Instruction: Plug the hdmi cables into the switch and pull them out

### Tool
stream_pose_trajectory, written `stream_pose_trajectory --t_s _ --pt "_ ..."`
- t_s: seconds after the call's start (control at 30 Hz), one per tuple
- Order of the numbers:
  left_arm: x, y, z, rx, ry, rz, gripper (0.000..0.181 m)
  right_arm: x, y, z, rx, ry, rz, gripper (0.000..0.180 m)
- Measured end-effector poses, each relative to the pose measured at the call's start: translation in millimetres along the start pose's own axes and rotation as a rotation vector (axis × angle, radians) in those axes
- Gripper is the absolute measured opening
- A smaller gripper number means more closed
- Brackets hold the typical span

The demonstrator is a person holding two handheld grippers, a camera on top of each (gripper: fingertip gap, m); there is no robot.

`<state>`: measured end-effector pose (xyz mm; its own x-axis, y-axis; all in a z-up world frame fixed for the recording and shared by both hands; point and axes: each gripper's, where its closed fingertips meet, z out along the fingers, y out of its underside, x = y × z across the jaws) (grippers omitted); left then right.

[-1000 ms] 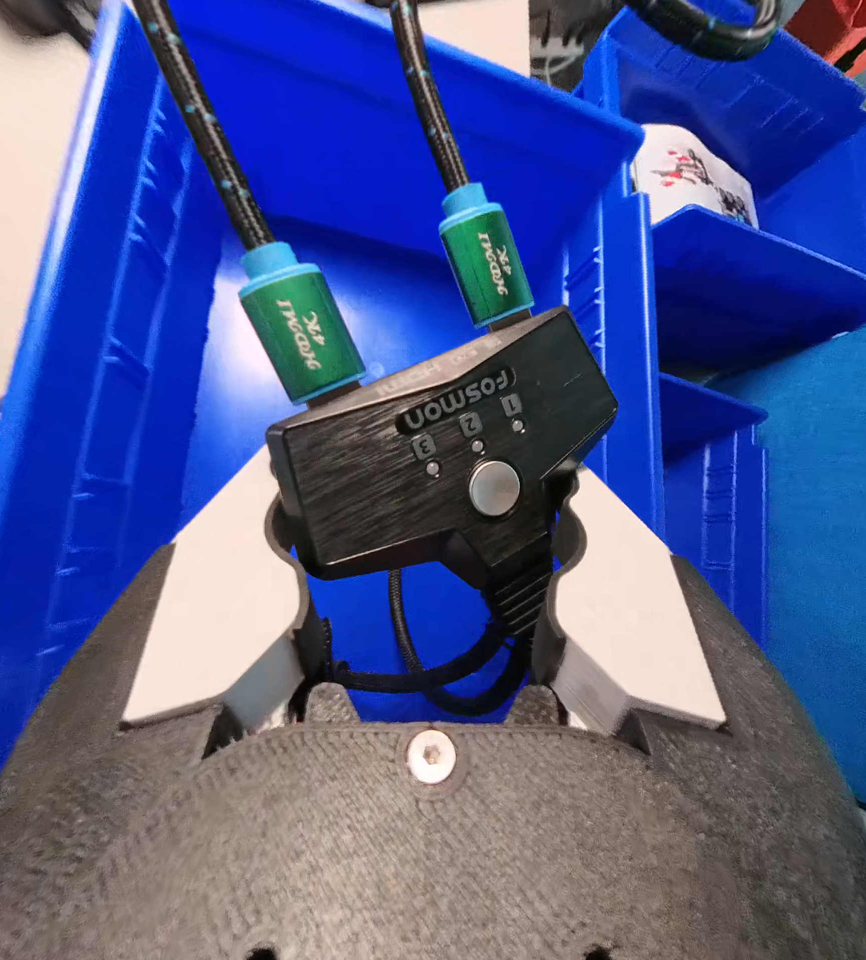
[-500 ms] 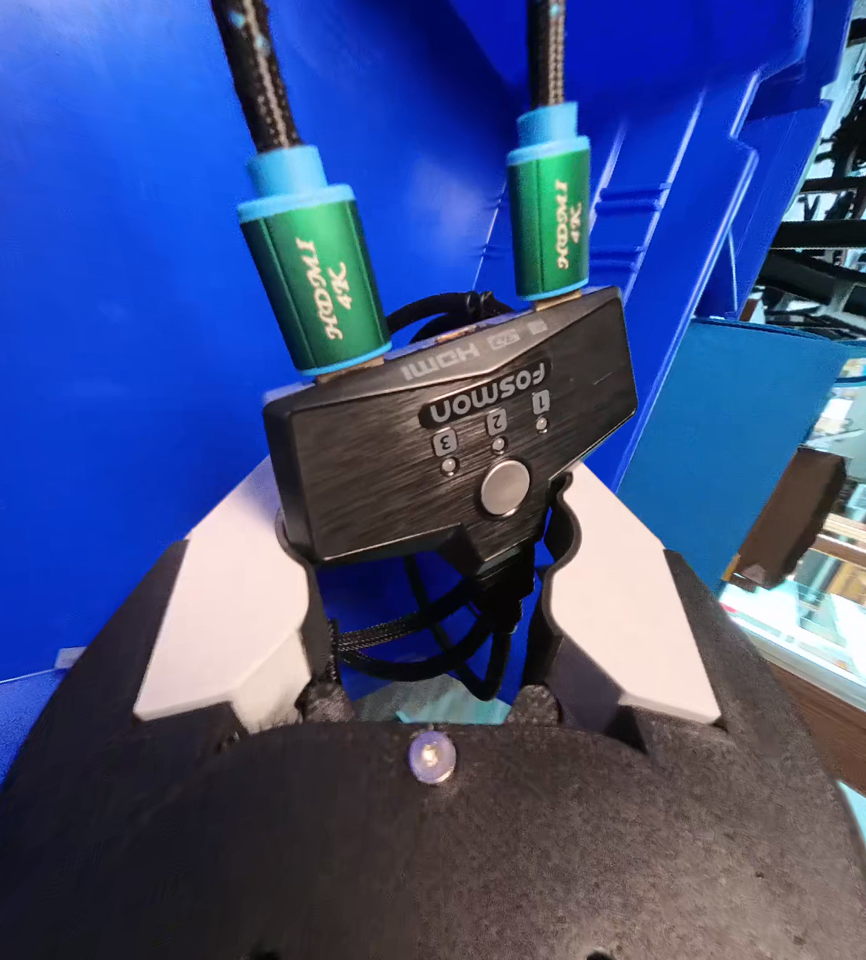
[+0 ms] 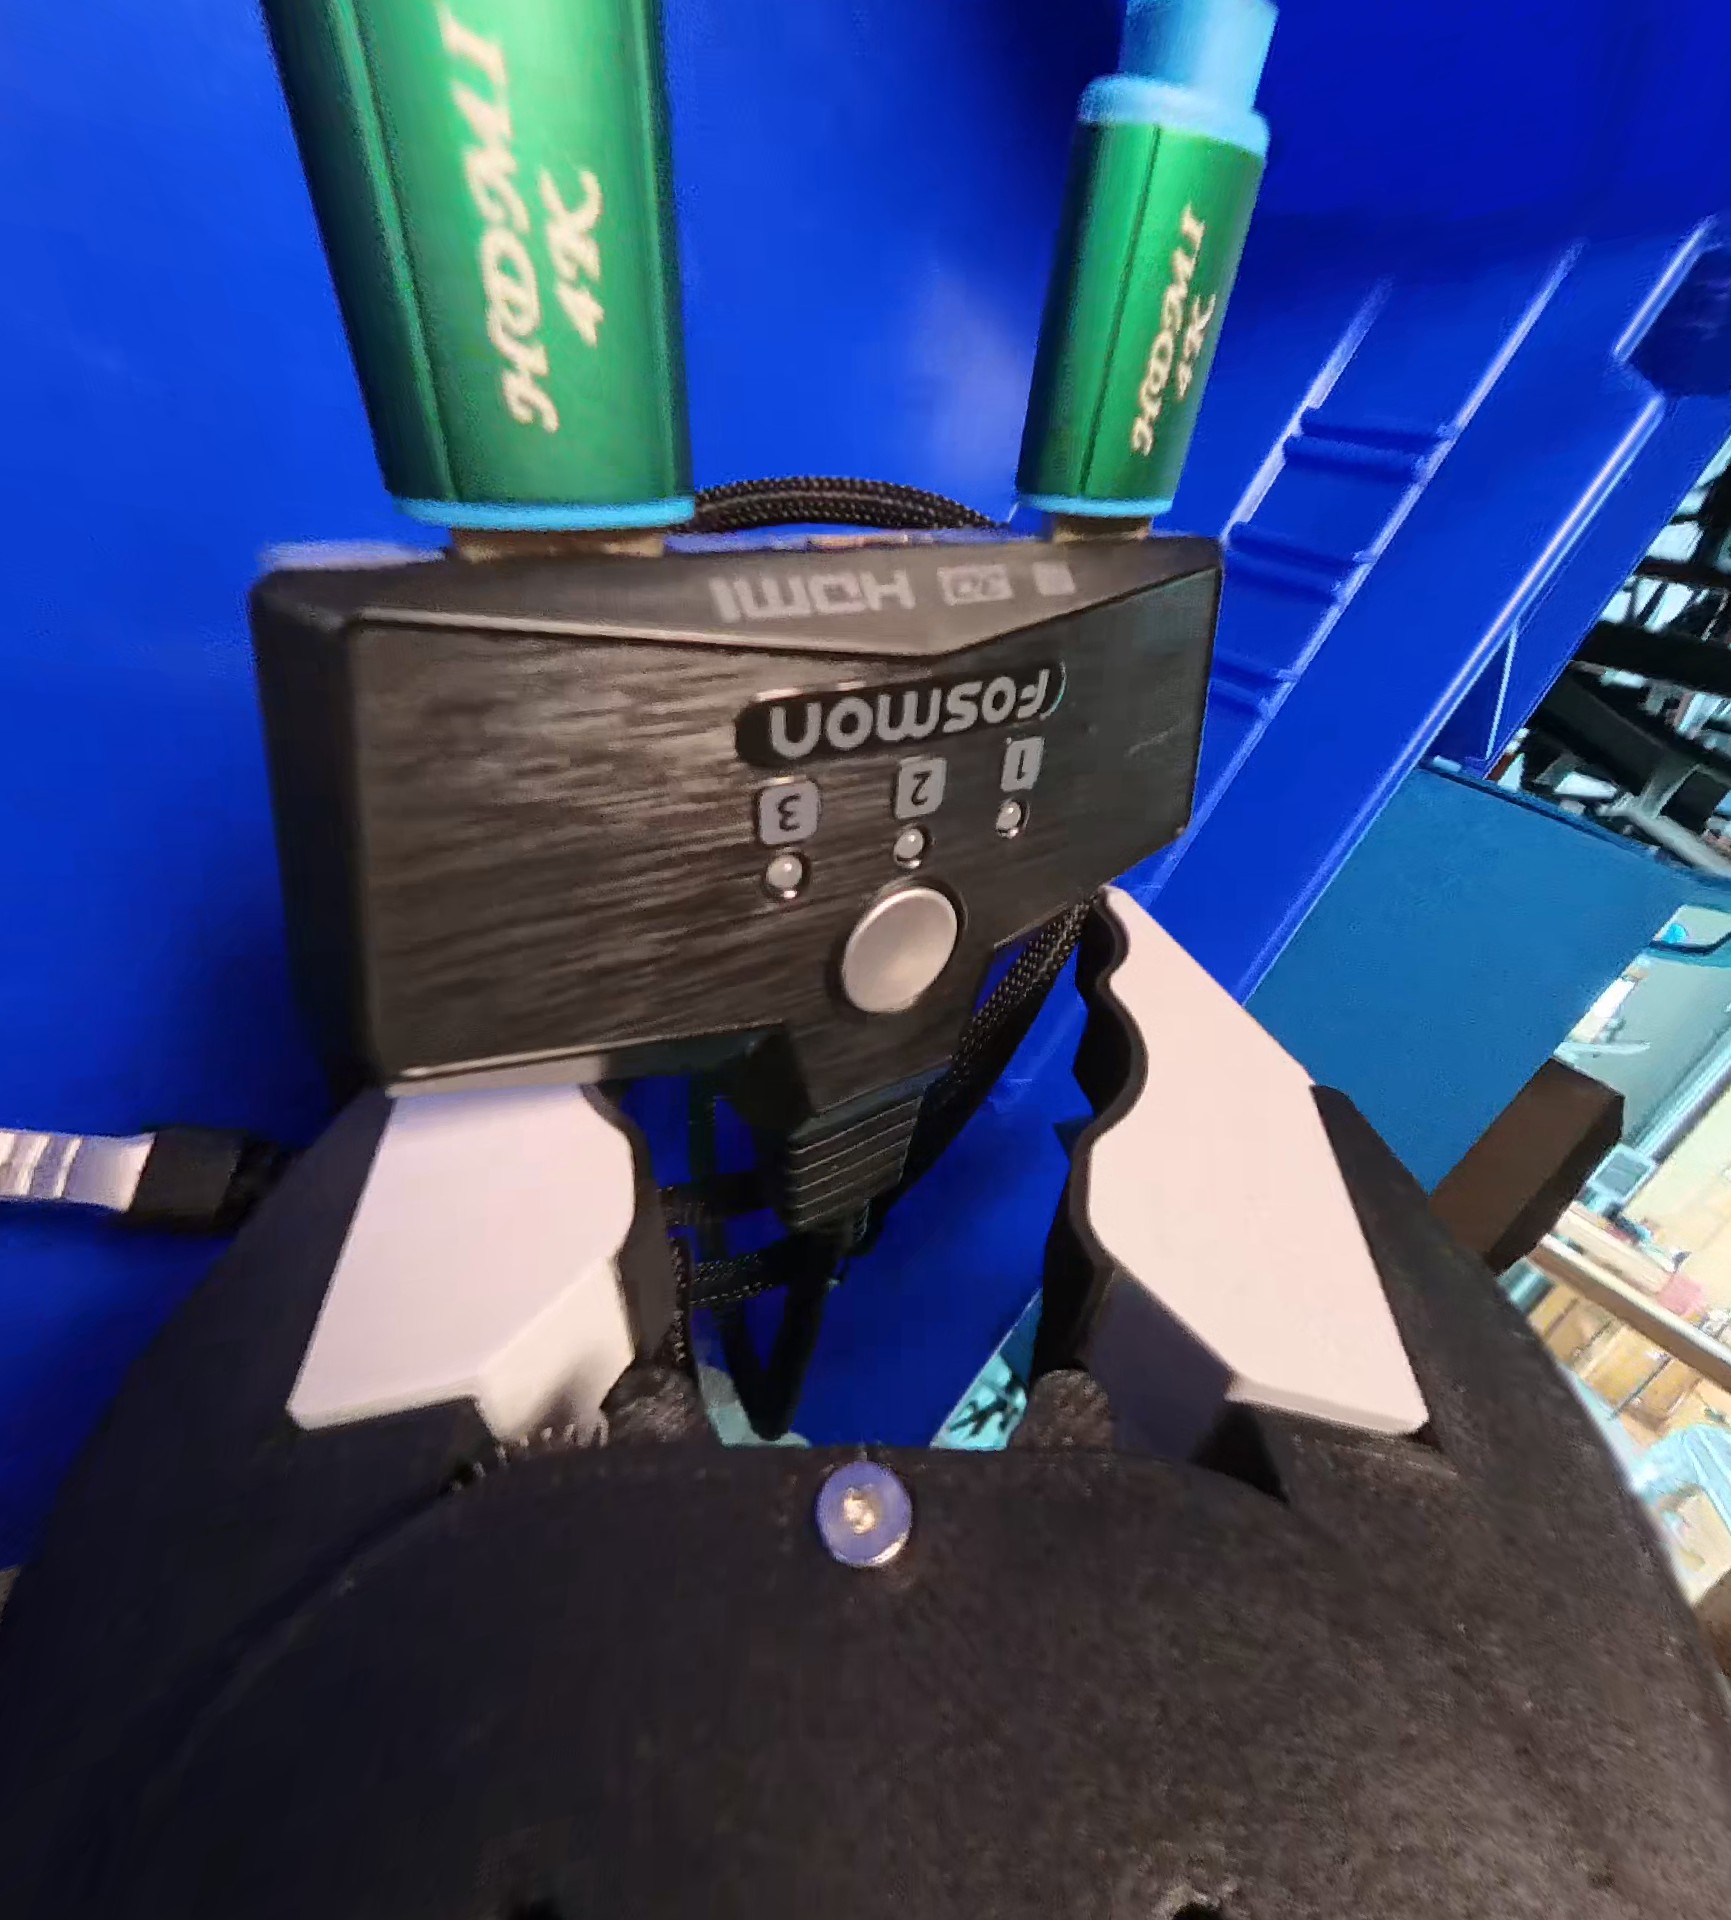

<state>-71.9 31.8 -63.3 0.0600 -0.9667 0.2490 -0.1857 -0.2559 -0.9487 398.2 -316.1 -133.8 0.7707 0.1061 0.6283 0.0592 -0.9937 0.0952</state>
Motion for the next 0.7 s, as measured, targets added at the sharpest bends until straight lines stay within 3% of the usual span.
stream_pose_trajectory --t_s 0.1,0.27,0.4,0.5,0.63,0.7 --pt "0 0 0 0.000 -0.002 0.003 0.029 -6 -7 -17 0.132 -0.112 0.044 0.098" --pt "-4 1 0 0.000 -0.004 -0.010 0.029 -2 -5 -63 0.316 -0.207 0.092 0.095" --pt "-3 2 1 -0.004 -0.001 -0.012 0.029 8 -35 -89 0.492 -0.176 0.129 0.073" --pt "-1 4 3 -0.010 0.000 -0.005 0.029 9 -55 -77 0.491 -0.141 0.117 0.062" --pt "-2 6 4 -0.017 -0.005 -0.005 0.029 -23 -65 -48 0.410 -0.255 0.037 0.036" --pt "-3 6 3 -0.018 -0.006 -0.005 0.029 -32 -69 -36 0.390 -0.255 0.014 0.034"
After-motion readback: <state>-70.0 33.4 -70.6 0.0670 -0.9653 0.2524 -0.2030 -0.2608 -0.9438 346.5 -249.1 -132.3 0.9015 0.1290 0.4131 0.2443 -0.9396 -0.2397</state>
